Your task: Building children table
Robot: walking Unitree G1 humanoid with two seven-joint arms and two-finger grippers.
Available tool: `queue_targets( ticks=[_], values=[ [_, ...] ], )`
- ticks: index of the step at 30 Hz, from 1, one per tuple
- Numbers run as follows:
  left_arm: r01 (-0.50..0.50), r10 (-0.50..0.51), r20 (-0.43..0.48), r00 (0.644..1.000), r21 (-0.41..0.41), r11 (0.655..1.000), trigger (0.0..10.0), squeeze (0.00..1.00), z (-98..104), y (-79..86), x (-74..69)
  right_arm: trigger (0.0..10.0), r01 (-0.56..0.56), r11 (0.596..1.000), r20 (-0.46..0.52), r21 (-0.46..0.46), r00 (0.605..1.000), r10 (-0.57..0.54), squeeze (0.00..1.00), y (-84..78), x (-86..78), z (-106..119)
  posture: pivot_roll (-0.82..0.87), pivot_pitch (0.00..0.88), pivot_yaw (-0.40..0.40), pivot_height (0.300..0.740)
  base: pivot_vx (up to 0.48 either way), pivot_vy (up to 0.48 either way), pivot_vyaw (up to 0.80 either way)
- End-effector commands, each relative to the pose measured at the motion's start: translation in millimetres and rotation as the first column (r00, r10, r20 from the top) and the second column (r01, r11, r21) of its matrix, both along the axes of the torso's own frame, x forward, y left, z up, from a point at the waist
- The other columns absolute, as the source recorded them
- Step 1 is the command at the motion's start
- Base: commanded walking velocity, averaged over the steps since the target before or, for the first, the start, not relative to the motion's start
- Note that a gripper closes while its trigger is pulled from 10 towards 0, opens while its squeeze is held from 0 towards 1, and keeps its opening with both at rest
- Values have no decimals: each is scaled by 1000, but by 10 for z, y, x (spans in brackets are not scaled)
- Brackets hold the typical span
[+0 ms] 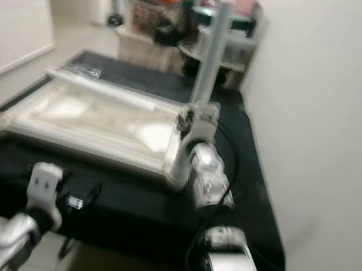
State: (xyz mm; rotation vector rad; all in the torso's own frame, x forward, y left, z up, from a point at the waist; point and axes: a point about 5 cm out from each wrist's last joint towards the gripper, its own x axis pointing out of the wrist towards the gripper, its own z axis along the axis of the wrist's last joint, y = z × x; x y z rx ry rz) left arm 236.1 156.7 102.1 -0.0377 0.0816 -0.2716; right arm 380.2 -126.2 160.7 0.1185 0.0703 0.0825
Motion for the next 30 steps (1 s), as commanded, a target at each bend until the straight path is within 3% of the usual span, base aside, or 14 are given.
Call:
queue_targets(
  ticks=[1, 14, 16, 22, 30],
  values=[
    [1, -1, -2, 1000, 3, 1000, 10000, 0, -12, -4, -1, 0, 16, 1000, -289, 12, 957, -12, 0, -7, -204, -658, 41, 0, -104, 740, 0, 0, 0],
    [6, -6, 0, 1000, 14, 1000, 10000, 0, -20, -4, 24, 0, 81, 996, -287, -37, 954, -88, 0, -58, -201, -693, 40, 0, -99, 740, 0, 0, 0],
    [4, -4, 4, 1000, 15, 1000, 10000, 0, -16, -3, 40, 0, 168, 985, -291, -49, 940, -175, 0, -124, -181, -687, 42, 0, -100, 740, 0, 0, 0],
    [0, 0, 9, 1000, 16, 1000, 10000, 0, -7, -5, 49, 0, 269, 960, -262, -80, 923, -280, 0, -219, -172, -653, 42, 0, -100, 740, 0, 0, 0],
    [-5, 5, 13, 1000, 20, 1000, 10000, 0, -8, 1, 66, 0, 315, 943, -231, -110, 914, -332, 0, -270, -161, -619, 45, 0, -98, 740, 0, 0, 0]
  ],
)
